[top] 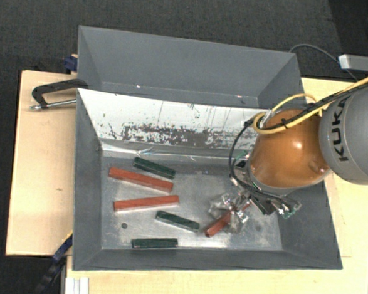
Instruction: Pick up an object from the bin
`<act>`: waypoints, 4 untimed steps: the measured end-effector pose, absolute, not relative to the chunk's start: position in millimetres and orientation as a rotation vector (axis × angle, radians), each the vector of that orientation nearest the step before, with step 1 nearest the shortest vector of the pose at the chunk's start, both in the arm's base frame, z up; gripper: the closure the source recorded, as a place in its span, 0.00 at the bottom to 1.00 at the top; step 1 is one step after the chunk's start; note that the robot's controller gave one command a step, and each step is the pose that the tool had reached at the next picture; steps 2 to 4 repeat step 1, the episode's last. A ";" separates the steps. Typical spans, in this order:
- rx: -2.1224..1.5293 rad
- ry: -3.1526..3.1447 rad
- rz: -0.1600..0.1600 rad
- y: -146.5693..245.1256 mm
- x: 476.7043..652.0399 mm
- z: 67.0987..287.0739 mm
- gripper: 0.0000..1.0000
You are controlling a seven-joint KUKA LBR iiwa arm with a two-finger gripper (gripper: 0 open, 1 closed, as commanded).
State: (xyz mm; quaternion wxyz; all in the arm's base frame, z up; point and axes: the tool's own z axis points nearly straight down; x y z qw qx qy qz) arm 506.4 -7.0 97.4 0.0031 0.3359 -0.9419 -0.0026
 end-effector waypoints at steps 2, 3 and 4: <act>1.055 -2.959 -0.004 -7.0 508.2 121.9 1.00; 1.055 -2.959 -0.004 -7.0 508.2 121.9 1.00; 1.055 -2.959 -0.004 -7.0 508.2 121.9 1.00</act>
Offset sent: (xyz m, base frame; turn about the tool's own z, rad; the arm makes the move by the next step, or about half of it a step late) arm 0.0001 0.0000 0.0622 0.0000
